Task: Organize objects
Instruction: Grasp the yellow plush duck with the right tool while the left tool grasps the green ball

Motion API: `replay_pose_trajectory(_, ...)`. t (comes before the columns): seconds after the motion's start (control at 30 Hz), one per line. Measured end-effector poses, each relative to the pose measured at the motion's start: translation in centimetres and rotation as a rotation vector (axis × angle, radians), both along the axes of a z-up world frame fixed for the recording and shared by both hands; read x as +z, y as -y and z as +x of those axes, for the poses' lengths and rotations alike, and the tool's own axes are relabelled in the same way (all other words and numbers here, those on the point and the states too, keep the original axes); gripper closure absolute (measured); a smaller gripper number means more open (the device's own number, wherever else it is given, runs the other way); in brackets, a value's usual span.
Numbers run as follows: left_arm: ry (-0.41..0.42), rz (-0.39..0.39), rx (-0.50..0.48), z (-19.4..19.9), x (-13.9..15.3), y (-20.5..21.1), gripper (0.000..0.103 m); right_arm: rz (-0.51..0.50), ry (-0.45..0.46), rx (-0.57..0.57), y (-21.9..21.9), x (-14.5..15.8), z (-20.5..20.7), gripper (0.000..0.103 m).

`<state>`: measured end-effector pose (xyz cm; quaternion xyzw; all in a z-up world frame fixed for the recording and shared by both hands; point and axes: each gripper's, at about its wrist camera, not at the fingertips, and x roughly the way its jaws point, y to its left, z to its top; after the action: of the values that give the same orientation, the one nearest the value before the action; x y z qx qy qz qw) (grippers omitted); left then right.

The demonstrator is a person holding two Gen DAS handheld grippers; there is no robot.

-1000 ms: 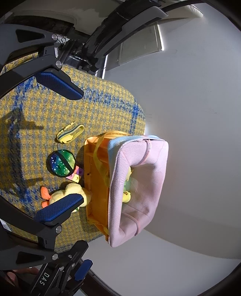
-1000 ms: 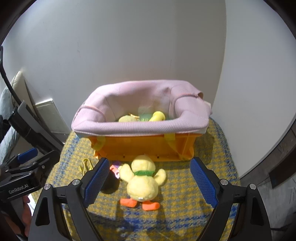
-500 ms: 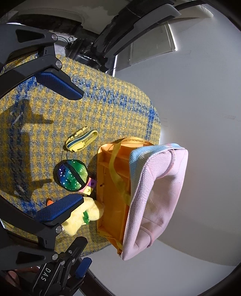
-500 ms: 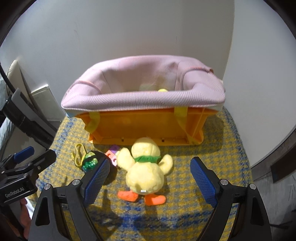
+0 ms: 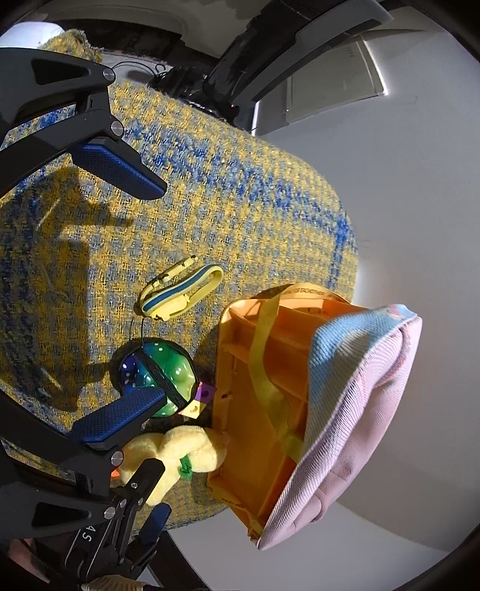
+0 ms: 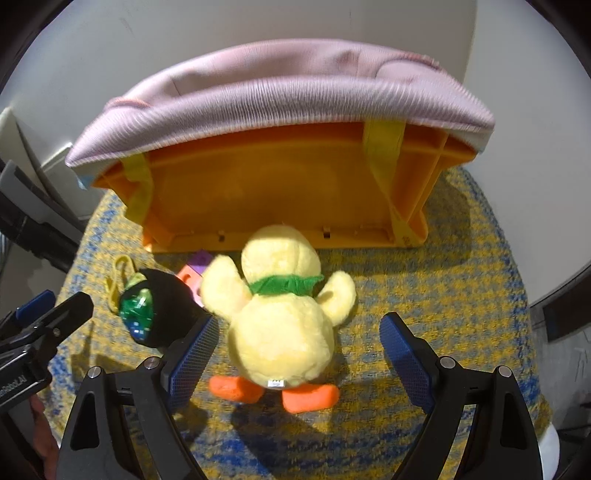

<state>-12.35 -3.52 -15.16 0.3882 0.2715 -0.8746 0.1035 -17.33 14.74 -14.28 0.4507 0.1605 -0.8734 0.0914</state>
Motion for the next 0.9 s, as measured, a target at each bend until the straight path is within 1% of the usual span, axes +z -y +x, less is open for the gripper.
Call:
replay_pose_trajectory(0.03,-0.015,-0.008,-0.013,-0.1,-0.2,0.0,0.000,0.003,0.007,-0.003,0.0,-0.3,-0.2,0.014)
replay_pose_trajectory(0.17,-0.006,-0.005,-0.015,-0.3,-1.1,0.2,0.000,0.018,0.031,-0.005,0.4,-1.4,-0.7,0.014)
replay_pose_trajectory(0.3,-0.002,0.021,-0.029,-0.4,-1.8,0.2,0.000,0.022,0.061,-0.010,0.6,-2.4,-1.2,0.015)
replay_pose_trajectory(0.33,0.000,0.023,-0.031,-0.5,-2.0,0.3,0.000,0.022,0.066,-0.010,0.6,-2.5,-1.2,0.020)
replay_pose_trajectory(0.37,0.000,0.028,-0.037,-0.5,-2.1,0.2,0.000,0.021,0.075,-0.010,0.6,-2.7,-1.3,0.030)
replay_pose_trajectory(0.43,0.001,0.024,-0.041,-0.5,-2.1,0.0,0.000,0.012,0.098,-0.007,0.5,-3.1,-1.4,0.040)
replay_pose_trajectory(0.53,-0.001,0.010,-0.047,-0.4,-1.9,-0.3,0.000,0.013,0.092,0.004,0.4,-2.9,-1.1,0.045)
replay_pose_trajectory(0.67,-0.010,-0.009,-0.058,-0.3,-1.4,-0.7,0.000,0.016,0.077,0.014,0.3,-2.5,-0.5,0.047)
replay_pose_trajectory(0.9,-0.032,-0.031,-0.081,-0.4,0.0,-1.9,0.000,-0.001,0.037,0.000,-1.1,-0.7,0.8,0.047)
